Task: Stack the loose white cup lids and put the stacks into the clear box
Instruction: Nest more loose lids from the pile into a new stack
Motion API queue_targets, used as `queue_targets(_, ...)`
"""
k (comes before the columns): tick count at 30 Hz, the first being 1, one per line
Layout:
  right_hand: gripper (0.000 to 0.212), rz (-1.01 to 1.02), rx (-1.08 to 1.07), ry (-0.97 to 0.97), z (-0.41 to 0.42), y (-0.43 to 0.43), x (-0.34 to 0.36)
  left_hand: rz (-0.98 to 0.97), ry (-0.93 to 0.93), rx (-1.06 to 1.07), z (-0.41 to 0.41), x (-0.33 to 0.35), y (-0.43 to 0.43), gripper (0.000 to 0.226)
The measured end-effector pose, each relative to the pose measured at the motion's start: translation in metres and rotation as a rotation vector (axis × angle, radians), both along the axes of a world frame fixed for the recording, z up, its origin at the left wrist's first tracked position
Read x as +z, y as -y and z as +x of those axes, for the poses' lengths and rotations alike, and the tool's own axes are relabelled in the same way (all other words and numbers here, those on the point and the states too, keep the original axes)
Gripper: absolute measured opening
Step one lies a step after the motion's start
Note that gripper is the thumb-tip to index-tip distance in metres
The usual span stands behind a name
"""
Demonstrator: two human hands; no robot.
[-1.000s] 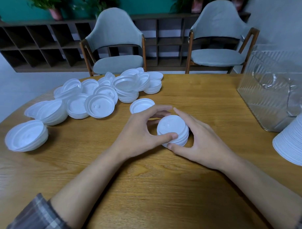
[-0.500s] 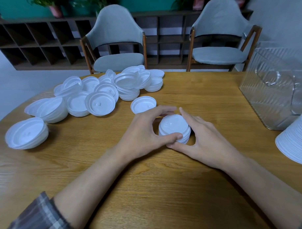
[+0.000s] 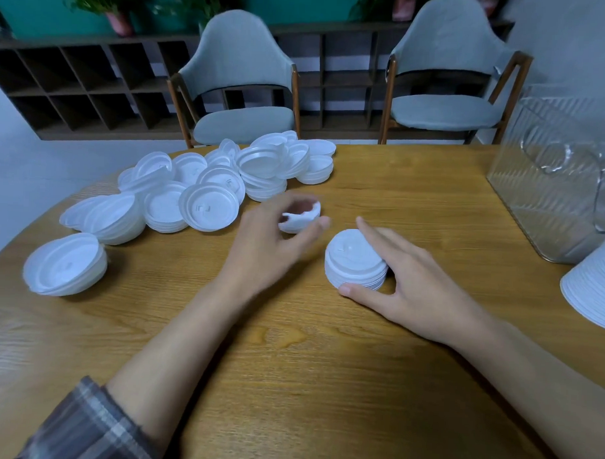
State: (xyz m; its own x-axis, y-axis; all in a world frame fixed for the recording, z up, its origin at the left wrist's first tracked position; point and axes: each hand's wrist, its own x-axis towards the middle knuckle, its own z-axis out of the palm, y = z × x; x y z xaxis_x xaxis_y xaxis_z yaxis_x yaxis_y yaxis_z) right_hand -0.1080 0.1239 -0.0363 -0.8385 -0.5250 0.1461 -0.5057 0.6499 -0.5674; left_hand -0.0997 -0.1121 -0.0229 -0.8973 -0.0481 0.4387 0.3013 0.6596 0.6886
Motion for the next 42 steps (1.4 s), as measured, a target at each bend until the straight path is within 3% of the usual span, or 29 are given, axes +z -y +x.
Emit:
queue_targets(4,0.102,0.03,-0.005,0.053,0.003,-0.001,0.002,-0.337,0.032,0.118,-0.01,-0.014,0.018,0.026)
queue_targets(10,0.101,0.053,0.0,0.092,0.006,-0.001,0.005,-0.388,-0.04,0.109,-0.01,-0.012,0.017,0.019)
queue_targets(18,0.099,-0.031,-0.04,0.037,0.005,0.002,0.004,-0.157,0.016,0.152,-0.008,-0.005,0.013,0.024)
queue_targets(22,0.1,-0.082,-0.076,0.007,0.006,0.002,0.005,0.149,0.002,0.136,0.0,0.006,0.003,0.019)
queue_targets(25,0.1,-0.112,-0.1,0.001,0.006,0.002,0.005,0.368,0.028,0.072,0.002,0.013,0.0,0.029)
queue_targets(27,0.1,-0.133,-0.117,-0.01,0.004,0.001,0.004,0.544,0.126,-0.021,0.005,0.019,-0.004,0.038)
queue_targets(29,0.102,-0.143,-0.127,-0.022,0.004,0.0,0.003,0.59,0.247,-0.108,0.009,0.021,-0.008,0.04)
queue_targets(34,0.107,-0.138,-0.125,-0.031,0.001,0.0,0.001,0.448,0.382,-0.162,0.011,0.015,-0.017,0.036)
queue_targets(37,0.103,-0.142,-0.125,-0.036,0.0,0.0,0.0,0.169,0.32,-0.081,0.01,0.007,-0.019,0.037)
queue_targets(42,0.092,-0.162,-0.111,-0.048,0.002,0.0,0.001,-0.031,0.208,-0.037,0.013,0.003,-0.025,0.046)
